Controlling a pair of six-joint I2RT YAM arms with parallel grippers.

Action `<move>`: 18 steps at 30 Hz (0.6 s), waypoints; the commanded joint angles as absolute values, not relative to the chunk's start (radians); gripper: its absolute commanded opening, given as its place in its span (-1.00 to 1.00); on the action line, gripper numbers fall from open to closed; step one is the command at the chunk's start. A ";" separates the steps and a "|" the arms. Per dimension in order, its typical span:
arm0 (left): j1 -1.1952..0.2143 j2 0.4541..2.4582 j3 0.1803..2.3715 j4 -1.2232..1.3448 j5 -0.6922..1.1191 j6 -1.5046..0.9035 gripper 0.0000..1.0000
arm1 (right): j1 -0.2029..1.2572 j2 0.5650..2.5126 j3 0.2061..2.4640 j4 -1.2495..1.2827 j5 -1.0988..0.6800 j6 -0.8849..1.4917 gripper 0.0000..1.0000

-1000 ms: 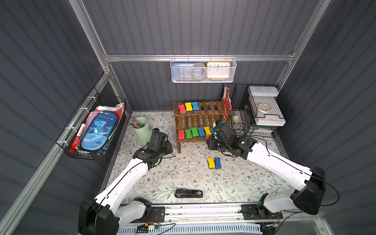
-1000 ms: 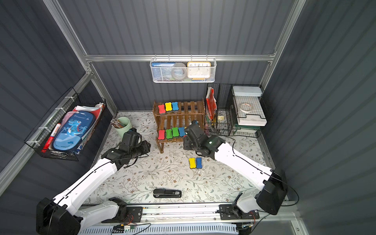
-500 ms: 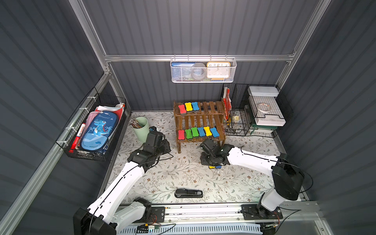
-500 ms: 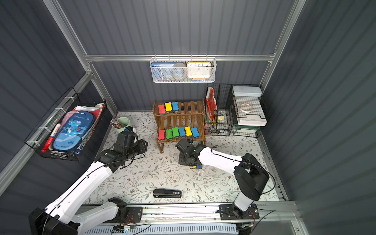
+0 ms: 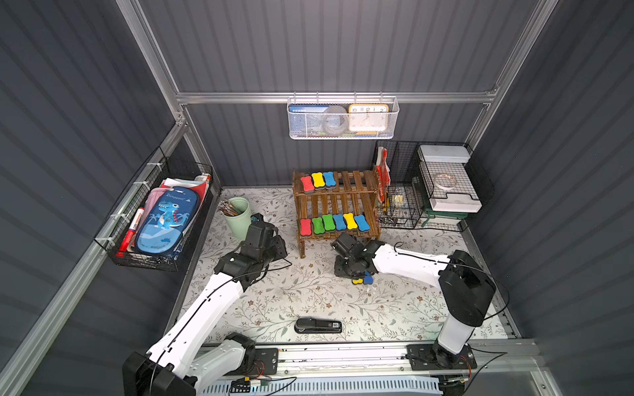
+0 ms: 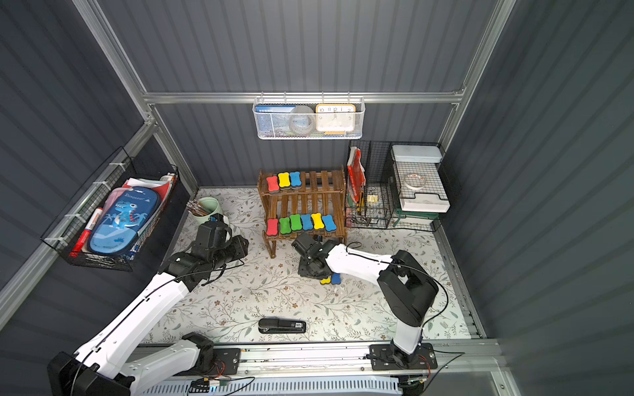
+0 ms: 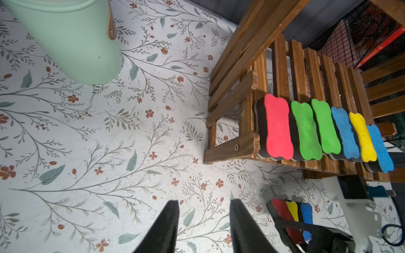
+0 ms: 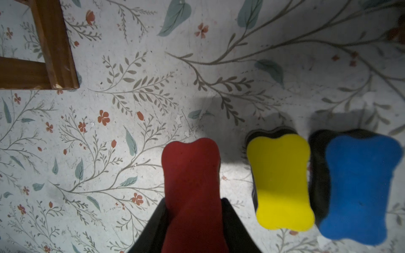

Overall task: Remove the whiteboard erasers from the shelf
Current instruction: Place the whiteboard eraser at the center of the board.

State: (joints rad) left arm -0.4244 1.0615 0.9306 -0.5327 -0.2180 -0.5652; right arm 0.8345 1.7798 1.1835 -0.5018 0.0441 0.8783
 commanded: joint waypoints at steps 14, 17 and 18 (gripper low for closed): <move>-0.419 1.051 0.914 -0.564 -0.215 -0.553 -0.11 | 0.816 1.827 1.229 -0.541 0.028 0.880 -0.06; -0.419 1.058 0.895 -0.547 -0.183 -0.560 -0.11 | 0.817 1.819 1.227 -0.541 0.028 0.876 -0.02; -0.419 1.061 0.887 -0.538 -0.170 -0.563 -0.11 | 0.816 1.815 1.225 -0.541 0.030 0.876 -0.02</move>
State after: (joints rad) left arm -0.4244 1.0615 0.9146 -0.5438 -0.2043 -0.5659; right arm 0.8234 1.8252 1.2064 -0.5243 0.0227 0.8795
